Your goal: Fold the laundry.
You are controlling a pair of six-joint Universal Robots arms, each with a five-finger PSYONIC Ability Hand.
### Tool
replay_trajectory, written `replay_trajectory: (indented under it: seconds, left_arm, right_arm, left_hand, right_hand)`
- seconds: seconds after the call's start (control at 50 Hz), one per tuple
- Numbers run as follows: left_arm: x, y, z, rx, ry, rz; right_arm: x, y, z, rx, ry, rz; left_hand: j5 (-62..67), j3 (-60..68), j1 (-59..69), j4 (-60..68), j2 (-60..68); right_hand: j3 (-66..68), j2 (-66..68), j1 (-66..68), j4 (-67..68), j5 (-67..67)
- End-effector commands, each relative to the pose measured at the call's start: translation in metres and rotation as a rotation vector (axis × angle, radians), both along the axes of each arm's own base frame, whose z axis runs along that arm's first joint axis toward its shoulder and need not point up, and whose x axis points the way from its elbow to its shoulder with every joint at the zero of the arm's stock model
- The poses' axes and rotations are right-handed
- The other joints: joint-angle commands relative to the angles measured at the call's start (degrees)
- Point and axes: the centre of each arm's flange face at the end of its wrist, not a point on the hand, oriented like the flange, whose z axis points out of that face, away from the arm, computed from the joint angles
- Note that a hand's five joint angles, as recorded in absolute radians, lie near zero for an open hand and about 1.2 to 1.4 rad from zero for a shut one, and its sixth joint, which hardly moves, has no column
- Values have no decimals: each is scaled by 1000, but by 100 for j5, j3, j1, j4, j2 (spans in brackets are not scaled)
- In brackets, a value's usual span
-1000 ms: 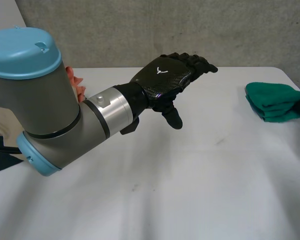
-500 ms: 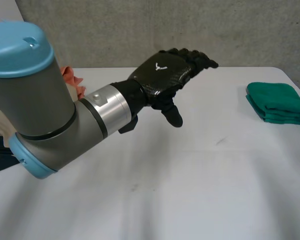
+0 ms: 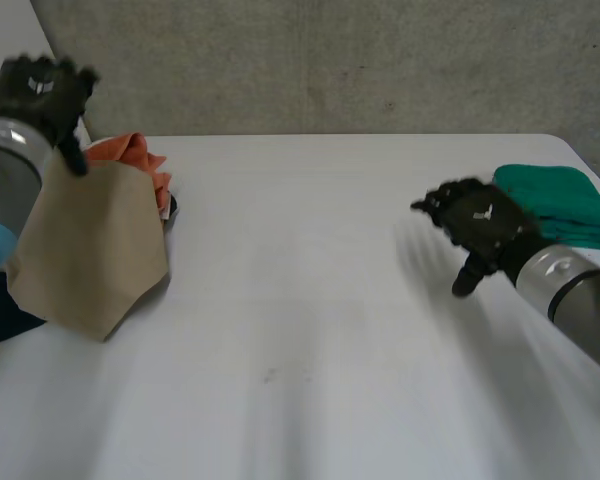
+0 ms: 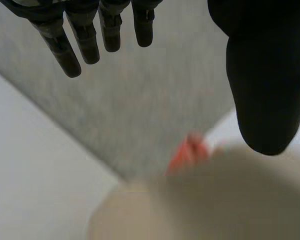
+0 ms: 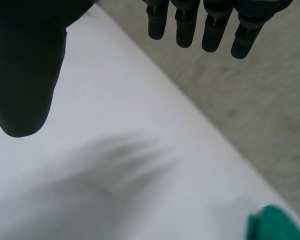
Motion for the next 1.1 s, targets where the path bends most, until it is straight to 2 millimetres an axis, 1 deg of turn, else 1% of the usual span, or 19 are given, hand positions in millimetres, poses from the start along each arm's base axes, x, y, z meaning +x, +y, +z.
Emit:
replay_trajectory:
  seconds: [0.02,0.06,0.08,0.1,0.14,0.22,0.34,0.42,0.54,0.62,0.68,0.7,0.76,0.78,0.82,0.86,0.92,1.04,1.1]
  left_arm:
    - [33,-56,-87,82,-125,25]
    - [30,-59,-90,78,-115,-13]
    - [26,-59,-89,67,-103,-48]
    - [24,-59,-87,60,-95,-60]
    - [21,-59,-81,41,-66,-73]
    - [7,-46,-26,-91,97,-111]
    - [-48,7,62,-280,387,-321]
    - [-82,47,91,-305,492,-452]
    - [-147,96,75,-203,564,-639]
    - [-198,118,9,-26,534,-721]
    - [-213,123,-29,59,498,-732]
    - [-220,124,-55,111,467,-730]
    - [-224,127,-84,174,425,-724]
    - [-226,134,-101,223,394,-726]
    - [-229,145,-111,269,362,-736]
    - [-227,151,-112,293,349,-730]
    - [-216,152,-79,238,368,-693]
    - [-185,161,-43,175,391,-587]
    - [-178,172,-40,183,387,-591]
  right_arm:
    - [-3,3,-11,29,10,-14]
    - [-3,3,-15,35,12,-15]
    - [-3,3,-15,36,12,-15]
    - [-3,3,-16,37,13,-18]
    - [-5,3,-17,40,16,-29]
    - [-7,3,-17,38,18,-41]
    - [-10,-2,-10,-1,11,-75]
    - [-14,-5,-6,-25,12,-128]
    - [-22,-11,8,-101,8,-222]
    - [-25,-13,15,-136,5,-255]
    - [-30,-16,19,-146,0,-280]
    - [-33,-18,19,-145,-1,-293]
    - [-51,-29,19,-144,-10,-360]
    - [-55,-32,21,-148,-15,-373]
    - [-68,-42,25,-161,-32,-420]
    - [-75,-47,29,-169,-43,-443]
    - [-78,-50,32,-164,-62,-450]
    - [-74,-48,32,-134,-63,-429]
    - [-70,-46,32,-93,-63,-370]
  left_hand:
    - [791,879,1005,941,918]
    - [2703,2791,2917,2853,2829]
    - [6045,6132,6259,6195,6171]
    - [6709,6796,6923,6859,6835]
    - [6715,6803,6930,6866,6842]
    - [6715,6803,6930,6866,6842]
    - [6715,6803,6930,6866,6842]
    - [6715,6803,6930,6866,6842]
    - [6715,6803,6930,6866,6842]
    - [6715,6803,6930,6866,6842]
    - [6715,6803,6930,6866,6842]
    - [6715,6803,6930,6866,6842]
    - [6715,6803,6930,6866,6842]
    - [4203,4291,4417,4353,4329]
    - [2587,2675,2802,2738,2714]
    - [2145,2233,2360,2296,2272]
    - [1588,1676,1802,1738,1714]
    - [1587,1675,1802,1737,1714]
    - [1604,1691,1818,1754,1730]
  right_hand:
    - [-213,-213,-279,-237,-273]
    - [-213,-213,-279,-237,-273]
    - [-213,-213,-279,-237,-273]
    - [-213,-213,-279,-237,-273]
    - [-213,-213,-279,-237,-273]
    - [-213,-213,-279,-237,-273]
    - [-213,-213,-279,-237,-273]
    - [-213,-213,-279,-237,-273]
    - [-213,-213,-279,-237,-273]
    - [-213,-213,-279,-237,-273]
    - [-213,-213,-279,-237,-273]
    - [-213,-213,-279,-237,-273]
    - [-213,-213,-279,-237,-273]
    - [-213,-213,-279,-237,-273]
    - [-213,-213,-279,-237,-273]
    - [-213,-213,-279,-237,-273]
    - [-213,-213,-279,-237,-273]
    - [-213,-213,-279,-237,-273]
    - [-213,-213,-279,-237,-273]
